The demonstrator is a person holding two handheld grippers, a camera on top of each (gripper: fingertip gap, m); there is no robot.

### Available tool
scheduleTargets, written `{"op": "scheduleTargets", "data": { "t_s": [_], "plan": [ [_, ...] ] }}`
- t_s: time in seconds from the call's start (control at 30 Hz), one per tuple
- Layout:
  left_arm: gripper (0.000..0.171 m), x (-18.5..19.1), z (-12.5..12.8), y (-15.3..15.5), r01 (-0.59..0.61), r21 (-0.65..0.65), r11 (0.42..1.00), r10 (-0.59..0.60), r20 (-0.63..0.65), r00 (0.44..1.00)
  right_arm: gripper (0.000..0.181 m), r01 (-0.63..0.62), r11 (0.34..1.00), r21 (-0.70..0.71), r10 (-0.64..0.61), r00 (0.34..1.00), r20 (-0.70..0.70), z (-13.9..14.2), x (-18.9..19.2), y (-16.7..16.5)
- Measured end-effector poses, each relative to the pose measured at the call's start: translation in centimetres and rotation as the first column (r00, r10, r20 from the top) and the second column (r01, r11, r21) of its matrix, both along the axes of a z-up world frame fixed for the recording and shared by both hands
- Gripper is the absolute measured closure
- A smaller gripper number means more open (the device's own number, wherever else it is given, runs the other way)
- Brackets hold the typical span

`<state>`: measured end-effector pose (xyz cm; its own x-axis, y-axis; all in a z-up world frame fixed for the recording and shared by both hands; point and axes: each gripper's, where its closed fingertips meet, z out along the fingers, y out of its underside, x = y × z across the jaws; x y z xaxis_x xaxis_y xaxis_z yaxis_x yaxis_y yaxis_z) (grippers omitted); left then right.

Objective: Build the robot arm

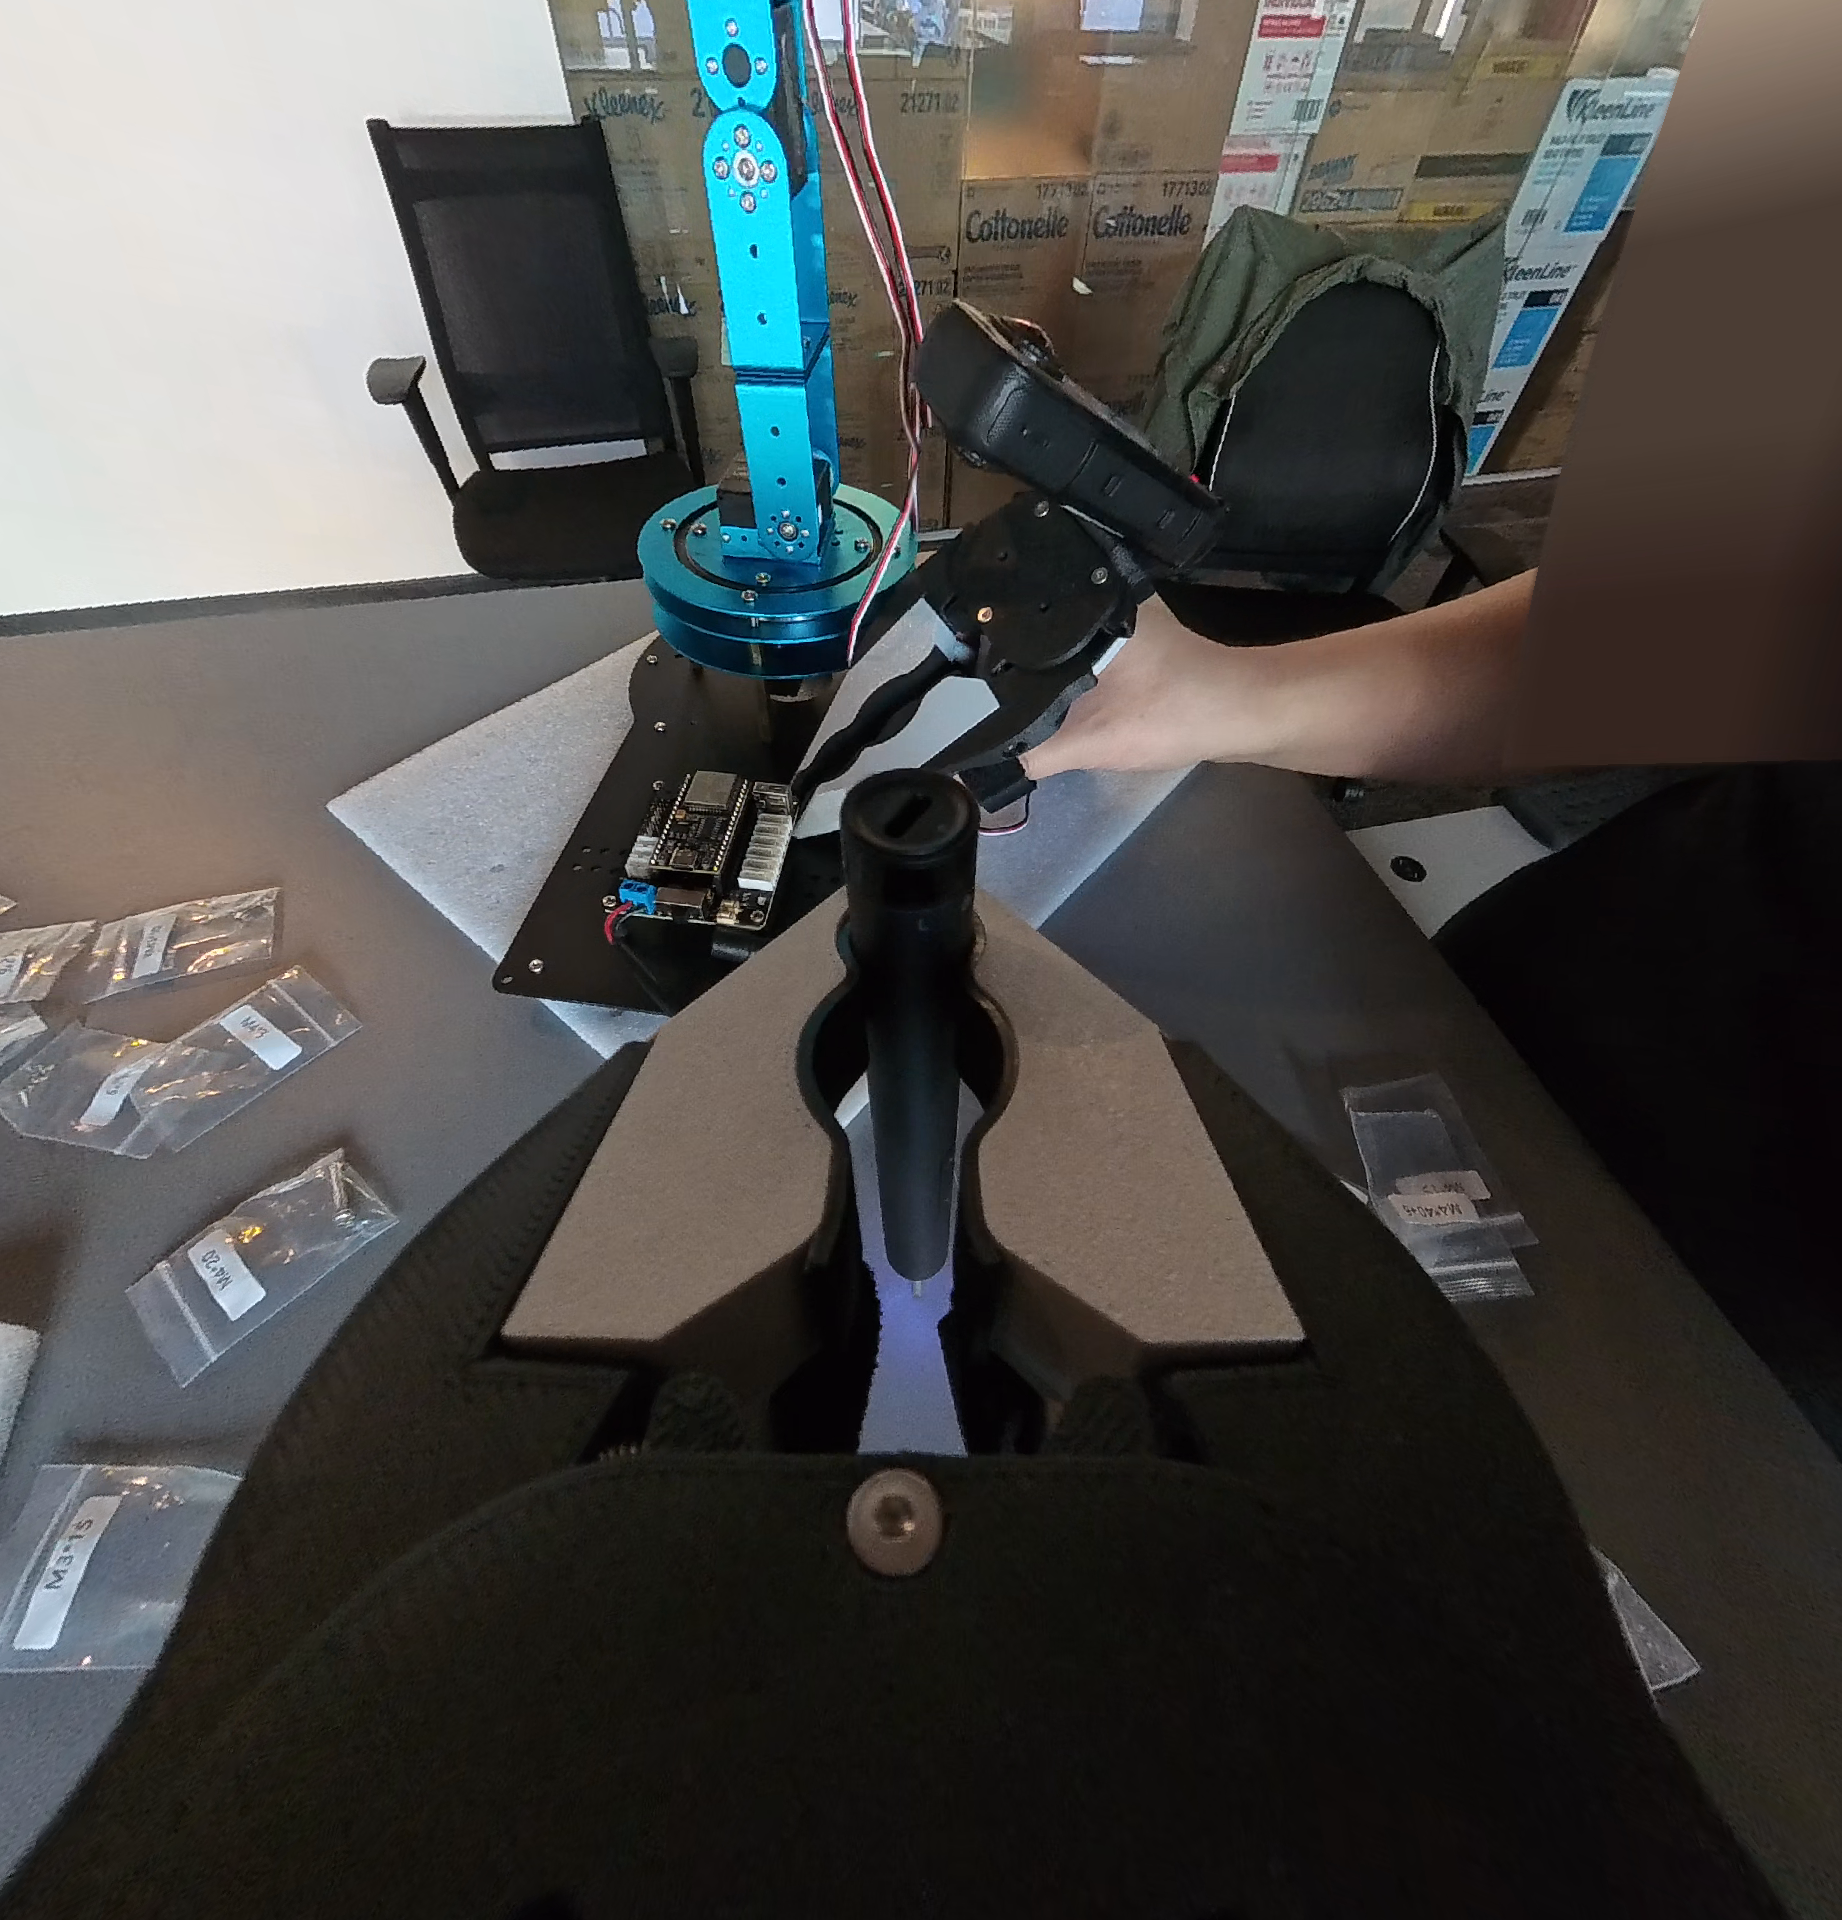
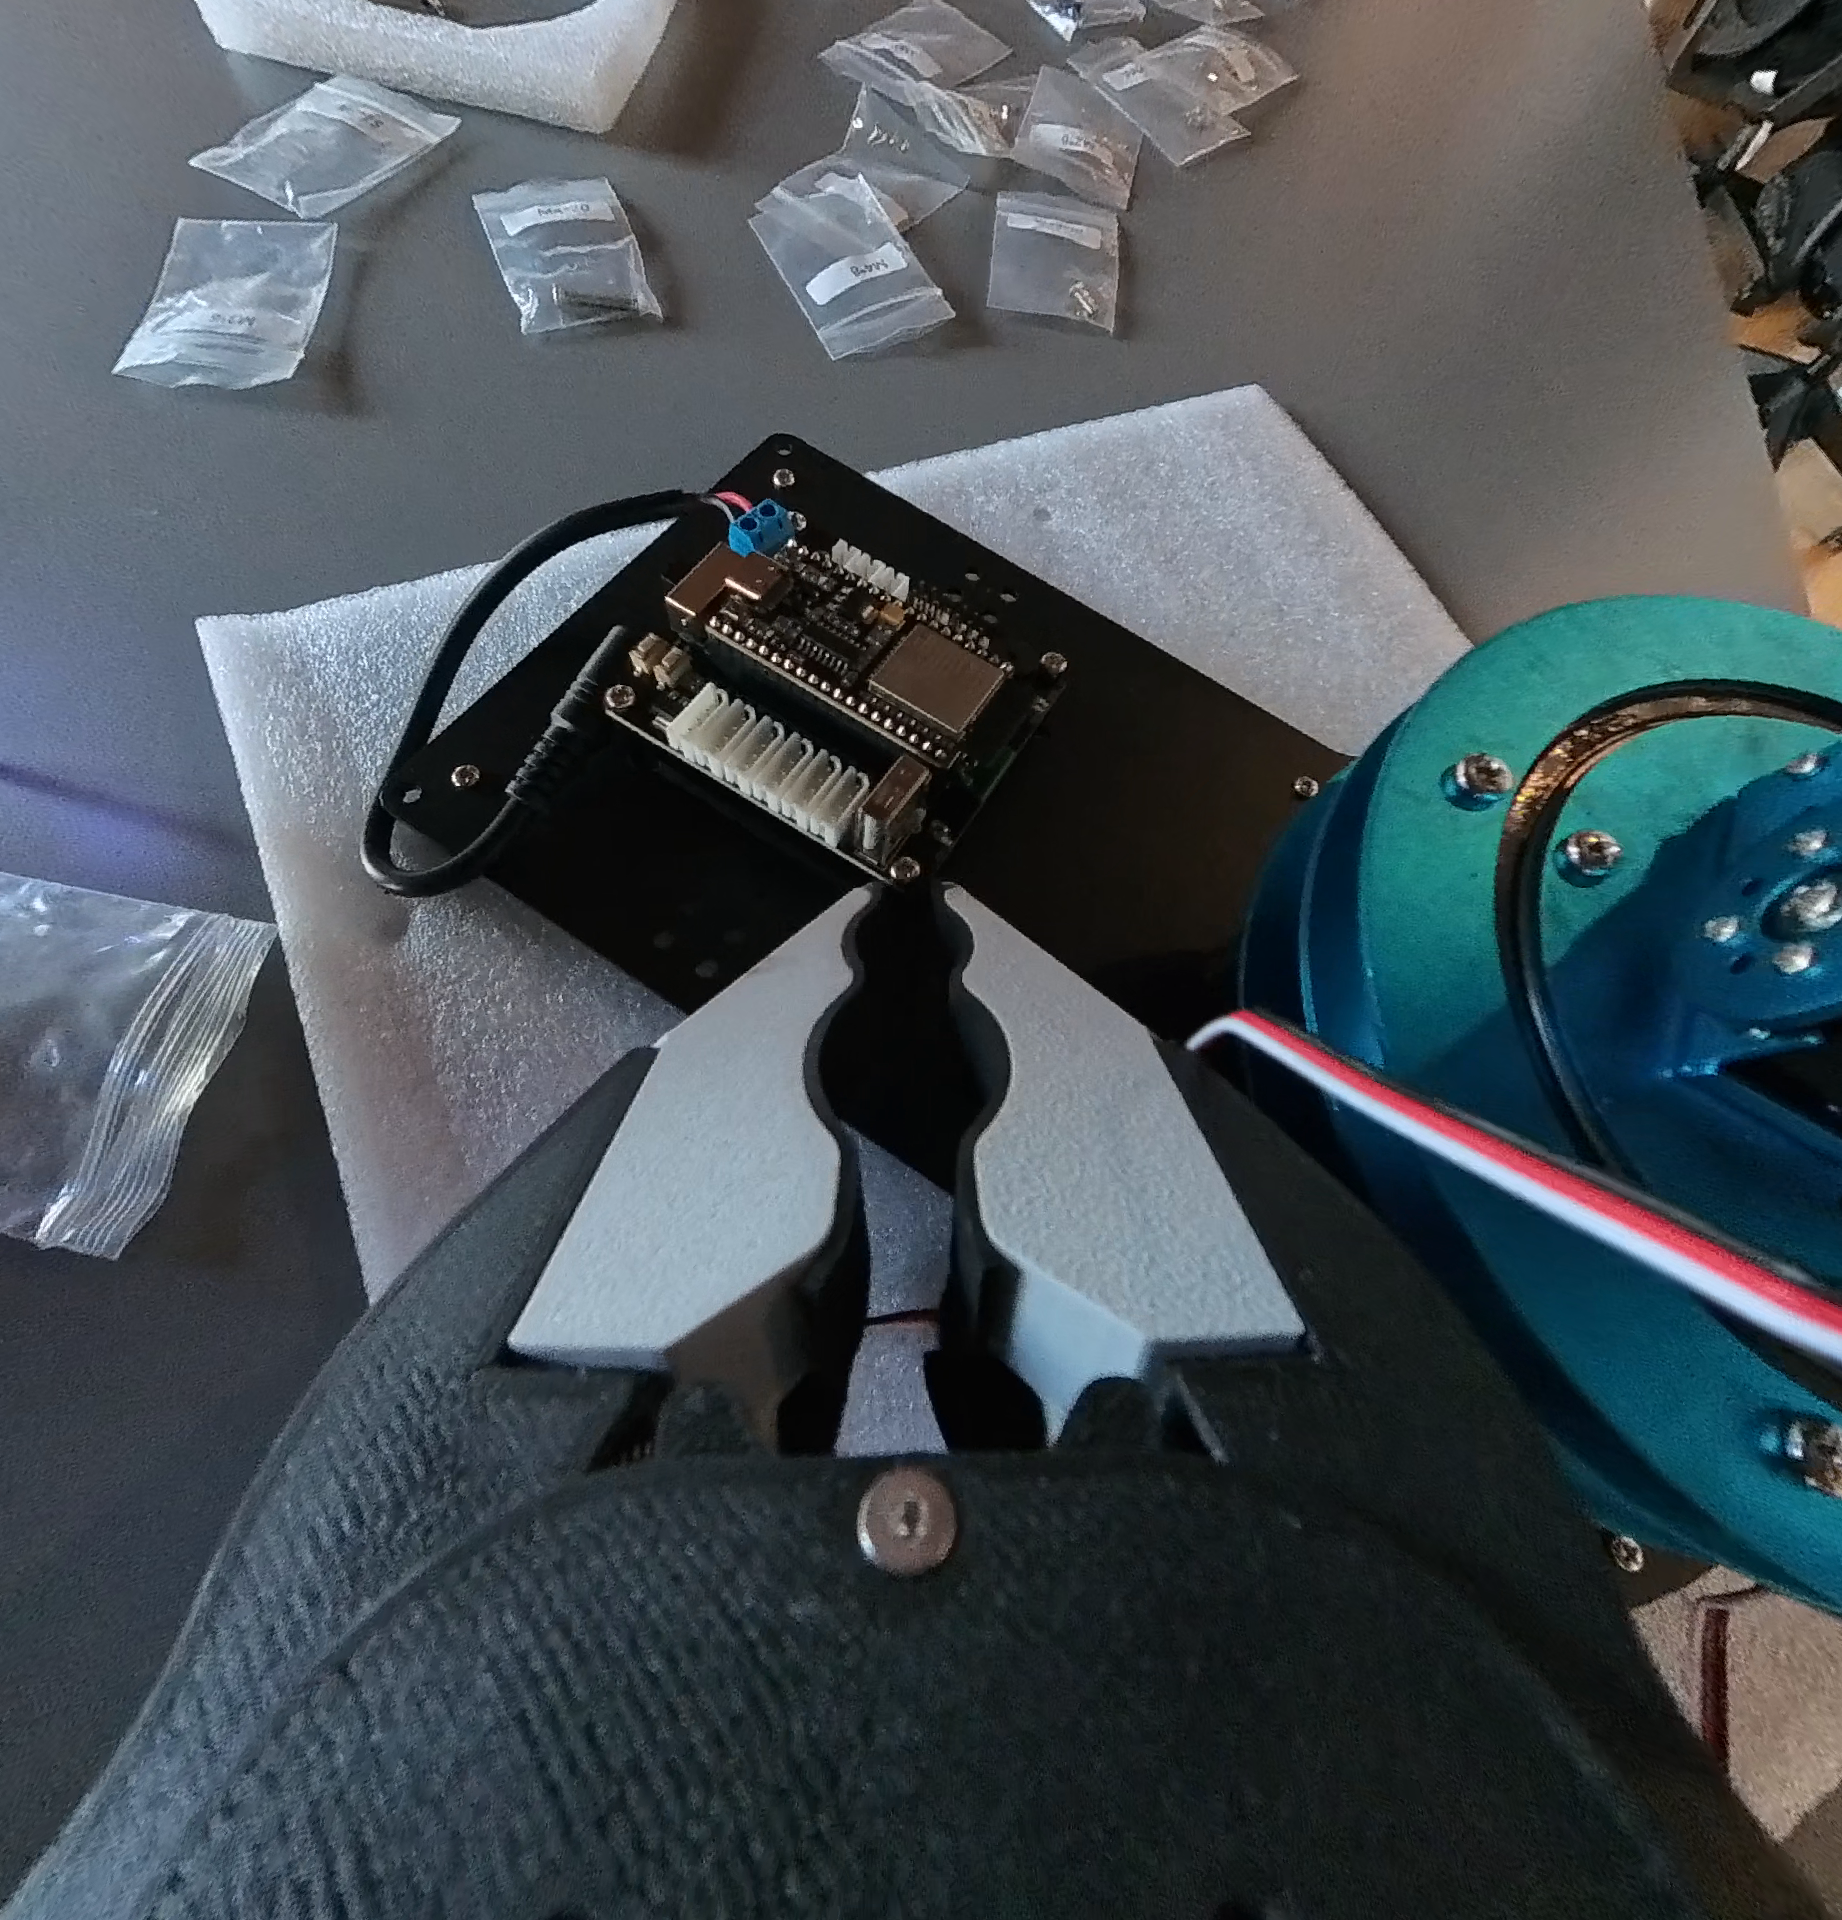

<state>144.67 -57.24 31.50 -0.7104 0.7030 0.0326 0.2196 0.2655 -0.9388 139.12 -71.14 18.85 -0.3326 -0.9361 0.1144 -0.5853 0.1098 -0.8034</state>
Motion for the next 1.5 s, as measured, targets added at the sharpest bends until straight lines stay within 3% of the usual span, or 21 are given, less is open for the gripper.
{"op": "scheduleTargets", "data": {
  "t_s": [0.6,0.73,1.2,1.37,1.5],
  "plan": [
    [0.163,0.2,0.2,-0.1,-0.004,-0.004,1.0,0.004,-0.023,1.0,0.177,-0.01,1.0,0.023,0.01,1.0,0.0,-0.1,-0.3,-0.1],
    [0.163,0.2,0.3,-0.1,-0.004,-0.005,1.0,0.004,-0.027,1.0,0.162,0.003,0.999,0.04,-0.003,1.0,0.001,0.0,-0.7,-0.3],
    [0.163,0.3,1.7,-0.9,0.003,-0.024,1.0,-0.005,-0.067,0.998,0.176,-0.043,0.994,-0.096,0.048,0.998,0.044,1.1,-1.6,0.8],
    [0.163,-0.5,2.4,-1.5,0.024,-0.036,0.999,-0.026,-0.064,0.998,0.173,-0.016,0.999,-0.048,0.015,1.0,-0.027,-0.1,-1.3,0.1],
    [0.163,-1.0,2.2,-1.6,0.037,-0.032,0.999,-0.039,-0.062,0.997,0.173,0.013,1.0,-0.012,-0.013,1.0,0.003,0.2,-0.8,-0.2]
  ]
}}
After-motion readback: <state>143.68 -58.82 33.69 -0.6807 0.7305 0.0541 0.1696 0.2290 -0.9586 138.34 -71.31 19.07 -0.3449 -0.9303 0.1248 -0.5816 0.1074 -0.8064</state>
